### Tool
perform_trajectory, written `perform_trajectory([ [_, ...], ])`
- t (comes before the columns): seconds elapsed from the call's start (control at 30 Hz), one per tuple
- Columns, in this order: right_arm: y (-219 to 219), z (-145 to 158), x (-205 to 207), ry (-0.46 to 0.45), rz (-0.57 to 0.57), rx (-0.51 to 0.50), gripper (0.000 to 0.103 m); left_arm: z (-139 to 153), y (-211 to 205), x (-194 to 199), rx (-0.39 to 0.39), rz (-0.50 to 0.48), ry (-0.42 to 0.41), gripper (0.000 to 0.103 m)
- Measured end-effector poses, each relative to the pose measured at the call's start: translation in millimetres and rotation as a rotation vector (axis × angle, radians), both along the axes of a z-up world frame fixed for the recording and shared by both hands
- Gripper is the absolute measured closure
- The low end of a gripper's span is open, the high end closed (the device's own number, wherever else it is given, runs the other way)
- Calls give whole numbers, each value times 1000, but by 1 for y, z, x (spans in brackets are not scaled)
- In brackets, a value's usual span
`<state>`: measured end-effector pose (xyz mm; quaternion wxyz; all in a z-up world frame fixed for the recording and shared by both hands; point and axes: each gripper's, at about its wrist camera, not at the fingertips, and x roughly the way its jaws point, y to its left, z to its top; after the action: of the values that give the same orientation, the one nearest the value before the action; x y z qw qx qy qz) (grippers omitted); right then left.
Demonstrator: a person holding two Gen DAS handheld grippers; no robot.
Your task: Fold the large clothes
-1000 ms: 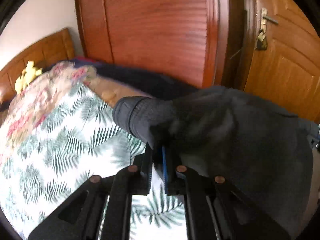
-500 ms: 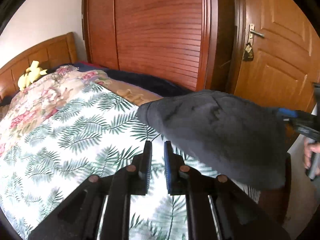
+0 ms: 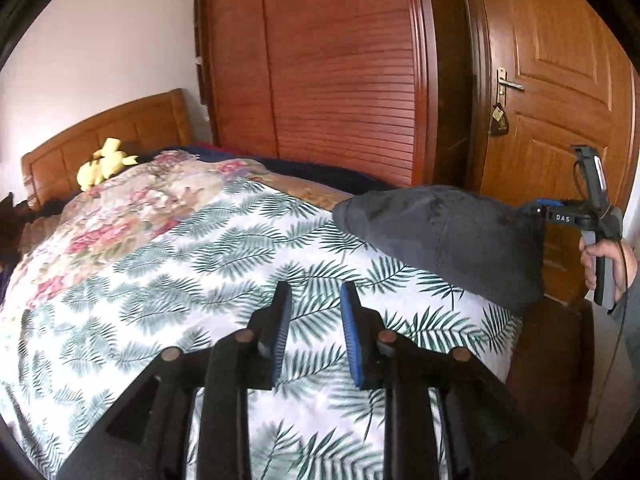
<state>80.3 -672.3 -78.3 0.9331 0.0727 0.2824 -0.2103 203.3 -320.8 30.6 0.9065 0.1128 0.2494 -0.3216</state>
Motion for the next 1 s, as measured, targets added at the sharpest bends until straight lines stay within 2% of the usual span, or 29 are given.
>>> perform_trajectory([
  [0.2,71,26,-2,-41,118,-5,40,12,50,-36,19,92,-45,80],
  [0.4,150,36,-5,-73,246,1,32,5,87,-56,20,152,-3,80],
  [0.63,230,31,1,-72,376,-11,28,-12,122,-67,-23,190,57,79],
  [0.87,303,13,13,-66,447,-27,23,-37,163,-76,-5,301,73,79],
  [1.0,342,3,13,-60,507,6,22,-46,197,-92,-7,379,92,79],
])
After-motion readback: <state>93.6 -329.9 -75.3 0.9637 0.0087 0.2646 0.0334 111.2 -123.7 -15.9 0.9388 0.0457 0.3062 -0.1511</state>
